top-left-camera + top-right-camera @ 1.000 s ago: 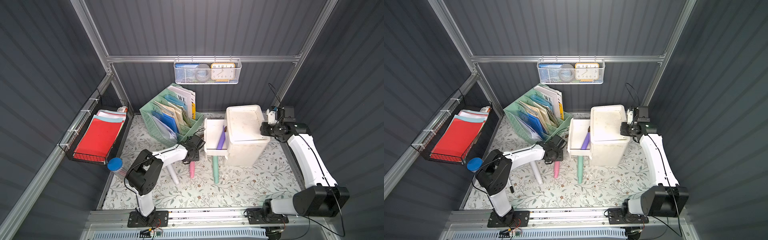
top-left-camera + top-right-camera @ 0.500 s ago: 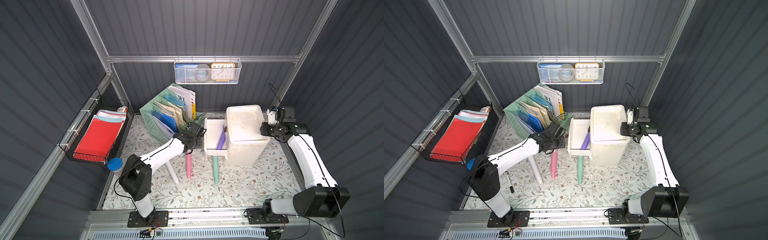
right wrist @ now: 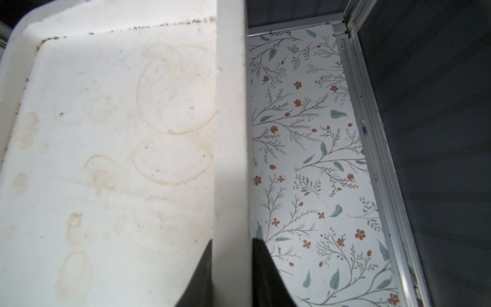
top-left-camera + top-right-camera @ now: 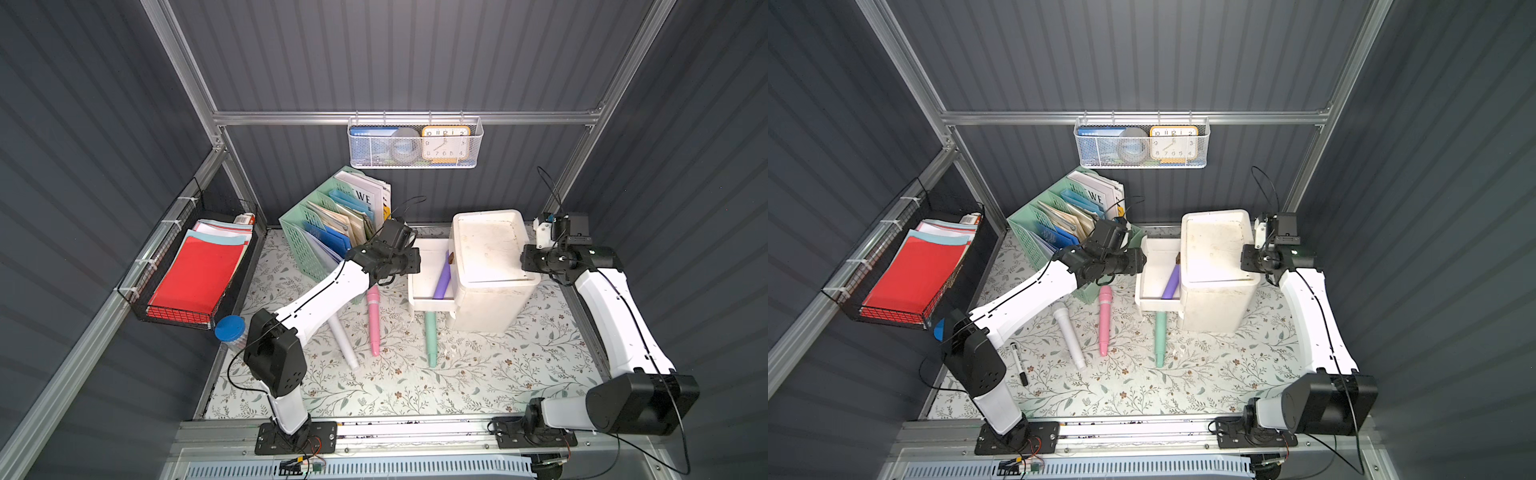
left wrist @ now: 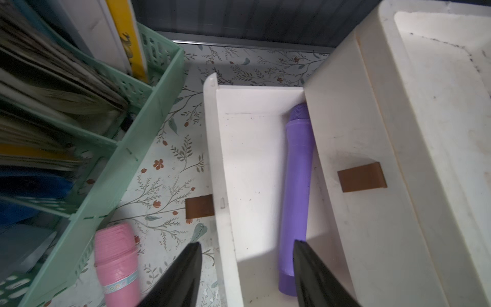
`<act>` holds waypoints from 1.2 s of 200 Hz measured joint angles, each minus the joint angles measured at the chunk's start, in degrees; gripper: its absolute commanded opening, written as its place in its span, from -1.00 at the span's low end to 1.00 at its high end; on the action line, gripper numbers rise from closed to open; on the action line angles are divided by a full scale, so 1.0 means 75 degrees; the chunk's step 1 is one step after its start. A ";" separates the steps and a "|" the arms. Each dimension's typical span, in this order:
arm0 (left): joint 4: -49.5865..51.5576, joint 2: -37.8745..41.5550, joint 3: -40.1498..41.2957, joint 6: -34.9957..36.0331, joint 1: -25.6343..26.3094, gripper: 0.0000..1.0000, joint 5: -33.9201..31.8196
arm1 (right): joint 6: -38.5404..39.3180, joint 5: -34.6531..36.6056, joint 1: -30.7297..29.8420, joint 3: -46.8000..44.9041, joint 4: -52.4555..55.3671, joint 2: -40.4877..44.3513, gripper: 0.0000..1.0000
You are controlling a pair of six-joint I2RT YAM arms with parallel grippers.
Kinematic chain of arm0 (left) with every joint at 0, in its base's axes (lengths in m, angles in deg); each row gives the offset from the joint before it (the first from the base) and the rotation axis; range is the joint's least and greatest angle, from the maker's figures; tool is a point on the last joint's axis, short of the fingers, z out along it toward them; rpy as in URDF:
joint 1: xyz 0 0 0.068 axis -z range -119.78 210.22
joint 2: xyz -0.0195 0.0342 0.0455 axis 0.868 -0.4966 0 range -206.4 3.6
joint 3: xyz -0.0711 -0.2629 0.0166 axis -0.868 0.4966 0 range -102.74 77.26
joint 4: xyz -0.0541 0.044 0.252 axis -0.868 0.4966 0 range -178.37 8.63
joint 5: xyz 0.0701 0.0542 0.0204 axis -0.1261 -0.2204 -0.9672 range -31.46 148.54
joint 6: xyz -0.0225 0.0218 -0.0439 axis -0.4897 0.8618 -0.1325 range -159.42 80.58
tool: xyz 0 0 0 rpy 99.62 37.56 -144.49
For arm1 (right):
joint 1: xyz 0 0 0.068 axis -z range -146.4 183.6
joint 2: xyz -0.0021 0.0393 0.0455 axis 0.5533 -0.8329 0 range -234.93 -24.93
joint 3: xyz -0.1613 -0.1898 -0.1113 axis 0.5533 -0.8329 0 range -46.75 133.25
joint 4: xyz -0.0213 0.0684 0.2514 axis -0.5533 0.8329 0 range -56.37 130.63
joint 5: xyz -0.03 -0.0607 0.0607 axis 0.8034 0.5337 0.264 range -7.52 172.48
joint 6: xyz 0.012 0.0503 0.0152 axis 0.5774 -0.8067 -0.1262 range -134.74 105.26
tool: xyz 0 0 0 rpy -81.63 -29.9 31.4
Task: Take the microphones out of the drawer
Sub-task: Pick up the microphone from the drawer.
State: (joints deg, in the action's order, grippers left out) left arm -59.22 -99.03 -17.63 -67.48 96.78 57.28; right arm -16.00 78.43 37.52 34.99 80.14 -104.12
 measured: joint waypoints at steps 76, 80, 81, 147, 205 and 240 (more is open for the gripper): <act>-0.0038 -0.1381 -0.0734 0.0306 0.0000 0.16 0.1271 | -0.0003 0.0000 0.0000 0.0000 0.0003 0.0000 -0.99; -0.0035 -0.1445 -0.0793 0.0306 0.0000 0.16 0.1320 | -0.0003 0.0000 0.0000 0.0000 0.0003 0.0000 -0.99; -0.0038 -0.1480 -0.0813 0.0306 0.0000 0.16 0.1346 | -0.0003 0.0000 0.0000 0.0000 0.0003 0.0000 -0.99; -0.0029 -0.2235 -0.1364 0.0303 0.0047 0.15 0.1891 | -0.0006 -0.0003 -0.0003 0.0000 0.0003 0.0000 -0.99; 0.0003 -0.2500 -0.1577 0.0303 0.0233 0.15 0.1973 | -0.0026 0.0000 0.0000 0.0000 0.0000 0.0000 -0.98; 0.0143 -0.2809 -0.1830 0.0332 0.0332 0.14 0.1903 | -0.0032 0.0000 0.0000 -0.0003 0.0000 0.0000 -0.99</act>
State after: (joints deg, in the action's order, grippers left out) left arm -58.15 -120.10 -31.36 -64.99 99.27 71.55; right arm -16.24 78.43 37.52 34.97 80.14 -104.12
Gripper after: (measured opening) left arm 0.571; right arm 0.206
